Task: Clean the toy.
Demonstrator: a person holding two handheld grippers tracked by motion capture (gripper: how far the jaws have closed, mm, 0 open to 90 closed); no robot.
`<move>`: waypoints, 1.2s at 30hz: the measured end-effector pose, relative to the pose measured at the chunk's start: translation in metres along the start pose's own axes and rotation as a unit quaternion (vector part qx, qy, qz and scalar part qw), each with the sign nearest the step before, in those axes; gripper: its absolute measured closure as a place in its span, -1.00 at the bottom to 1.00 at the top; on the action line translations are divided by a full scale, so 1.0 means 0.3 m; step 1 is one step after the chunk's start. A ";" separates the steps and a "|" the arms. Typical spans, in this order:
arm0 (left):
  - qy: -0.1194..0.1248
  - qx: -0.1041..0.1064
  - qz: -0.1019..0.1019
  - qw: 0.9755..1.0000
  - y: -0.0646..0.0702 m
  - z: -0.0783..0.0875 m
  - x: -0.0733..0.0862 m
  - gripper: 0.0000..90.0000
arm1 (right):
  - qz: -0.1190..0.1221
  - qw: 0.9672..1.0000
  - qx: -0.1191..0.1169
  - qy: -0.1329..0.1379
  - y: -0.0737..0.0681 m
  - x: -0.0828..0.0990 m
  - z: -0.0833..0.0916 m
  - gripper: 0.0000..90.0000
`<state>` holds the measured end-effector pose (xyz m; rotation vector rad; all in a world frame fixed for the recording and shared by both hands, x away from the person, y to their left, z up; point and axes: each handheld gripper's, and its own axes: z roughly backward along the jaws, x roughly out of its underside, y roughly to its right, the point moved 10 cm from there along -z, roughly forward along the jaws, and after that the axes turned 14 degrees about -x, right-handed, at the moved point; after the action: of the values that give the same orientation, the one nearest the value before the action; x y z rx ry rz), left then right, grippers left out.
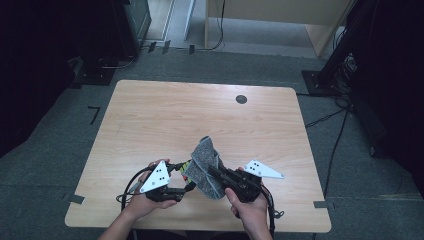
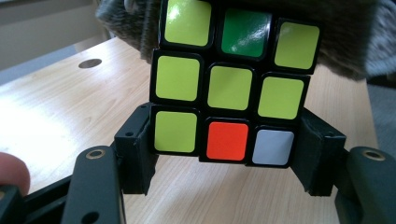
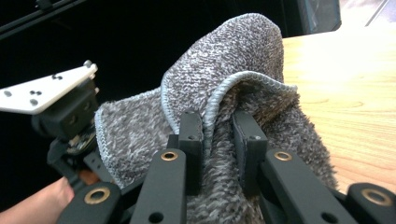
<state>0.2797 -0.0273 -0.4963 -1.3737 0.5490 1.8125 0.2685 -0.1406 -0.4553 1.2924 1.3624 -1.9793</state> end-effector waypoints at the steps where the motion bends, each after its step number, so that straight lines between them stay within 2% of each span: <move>1: 0.000 0.001 0.003 1.000 -0.001 0.000 -0.001 -0.23 | 0.002 1.000 0.001 -0.001 -0.002 0.002 -0.001 0.72; 6: -0.004 -0.004 0.009 1.000 -0.003 -0.006 0.003 -0.24 | 0.018 1.000 0.008 -0.008 -0.004 0.004 -0.002 0.74; 9: 0.002 -0.004 0.031 1.000 -0.021 -0.002 -0.004 -0.24 | 0.019 0.999 0.002 -0.030 -0.010 0.027 -0.010 0.76; 12: 0.010 -0.002 0.025 1.000 -0.019 0.003 -0.010 -0.24 | 0.025 0.999 -0.003 -0.030 -0.023 0.020 -0.010 0.75; 14: 0.005 -0.007 0.009 1.000 -0.014 0.001 -0.005 -0.24 | 0.024 1.000 -0.009 -0.003 -0.035 -0.020 0.010 0.74; 17: 0.003 0.003 0.013 1.000 -0.005 0.001 -0.002 -0.24 | 0.020 0.999 0.004 0.046 -0.033 -0.087 0.058 0.74; 19: 0.006 0.011 0.013 1.000 0.001 0.004 -0.007 -0.24 | 0.024 0.998 0.019 0.062 -0.020 -0.111 0.084 0.74; 21: 0.007 0.017 0.010 1.000 0.009 0.004 -0.008 -0.24 | 0.013 0.997 0.023 0.072 -0.007 -0.121 0.103 0.74; 23: 0.005 0.024 0.005 1.000 0.022 0.003 -0.006 -0.24 | 0.004 0.998 0.009 0.066 -0.009 -0.107 0.089 0.73; 24: 0.006 0.029 0.001 1.000 0.030 0.002 -0.006 -0.24 | 0.004 0.999 0.005 0.054 -0.016 -0.092 0.073 0.73; 26: 0.010 0.041 -0.007 0.999 0.053 0.005 -0.012 -0.24 | 0.014 1.000 -0.009 0.014 -0.035 -0.047 0.025 0.73; 27: 0.007 0.038 -0.016 0.999 0.060 0.004 -0.009 -0.24 | 0.025 1.000 0.000 -0.002 -0.037 -0.025 0.005 0.73; 28: 0.006 0.040 -0.025 0.999 0.065 0.004 -0.004 -0.23 | 0.033 0.999 0.012 0.002 -0.035 -0.018 -0.004 0.73; 32: 0.004 0.045 -0.050 0.998 0.090 0.005 0.004 -0.23 | 0.000 1.000 0.006 0.008 -0.014 -0.005 -0.010 0.73; 34: 0.003 0.045 -0.053 0.998 0.095 0.001 0.004 -0.23 | -0.007 1.000 0.002 0.009 -0.010 -0.006 -0.009 0.73; 36: 0.001 0.042 -0.048 0.998 0.089 -0.004 0.004 -0.23 | -0.005 1.000 0.005 0.008 -0.005 -0.010 -0.006 0.73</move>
<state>0.2591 -0.0438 -0.5009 -1.3221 0.5454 1.6934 0.2696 -0.1389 -0.4522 1.3114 1.3700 -1.9880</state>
